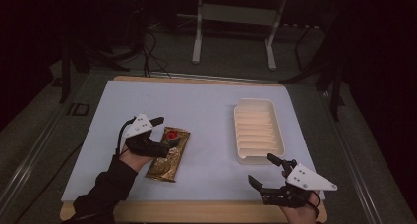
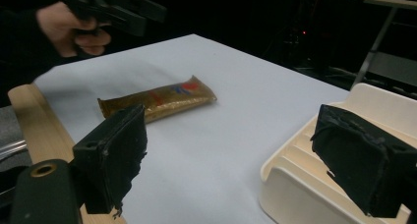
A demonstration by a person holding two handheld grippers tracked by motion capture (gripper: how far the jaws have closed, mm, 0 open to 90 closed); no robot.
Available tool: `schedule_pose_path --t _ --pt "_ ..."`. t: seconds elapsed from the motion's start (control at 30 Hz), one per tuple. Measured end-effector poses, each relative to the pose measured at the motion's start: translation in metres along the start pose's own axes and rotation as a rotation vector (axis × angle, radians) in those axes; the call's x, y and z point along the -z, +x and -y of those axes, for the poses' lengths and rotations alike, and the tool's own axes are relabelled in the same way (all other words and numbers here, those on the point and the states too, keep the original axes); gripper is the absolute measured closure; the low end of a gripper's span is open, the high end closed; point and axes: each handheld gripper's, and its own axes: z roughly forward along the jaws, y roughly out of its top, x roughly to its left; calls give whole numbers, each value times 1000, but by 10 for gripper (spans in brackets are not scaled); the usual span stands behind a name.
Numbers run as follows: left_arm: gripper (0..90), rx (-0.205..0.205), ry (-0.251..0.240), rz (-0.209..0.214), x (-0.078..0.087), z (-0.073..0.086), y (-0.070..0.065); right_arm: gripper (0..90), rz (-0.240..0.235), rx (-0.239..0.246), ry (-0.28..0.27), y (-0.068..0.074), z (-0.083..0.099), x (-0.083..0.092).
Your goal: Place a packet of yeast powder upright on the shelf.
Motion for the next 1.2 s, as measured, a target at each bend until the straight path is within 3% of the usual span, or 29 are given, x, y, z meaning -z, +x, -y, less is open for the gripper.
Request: schedule_pose_path --t 0.27,0.3,0.43,0.57,0.8,0.87,1.03,1.2 --pt "137 6 41 -25 -19 9 23 132 2 1 -6 0 1 1" --pt "145 21 45 -14 -22 12 27 133 0 -1 -6 0 1 1" --pt "145 41 73 -49 -32 23 36 133 -3 -1 -1 -1 2 0" --pt "165 74 92 -56 -40 33 44 133 -3 -5 0 -1 3 1" --pt "219 69 159 -81 -54 47 55 134 -15 -10 9 -1 4 -1" --pt "236 81 195 -89 -58 50 59 134 -16 -10 9 -1 5 -1" --pt "274 130 217 -121 -63 56 71 135 -15 -11 9 -1 5 -2" --pt "258 159 264 -107 -69 64 81 136 -21 -12 18 -1 6 -4"
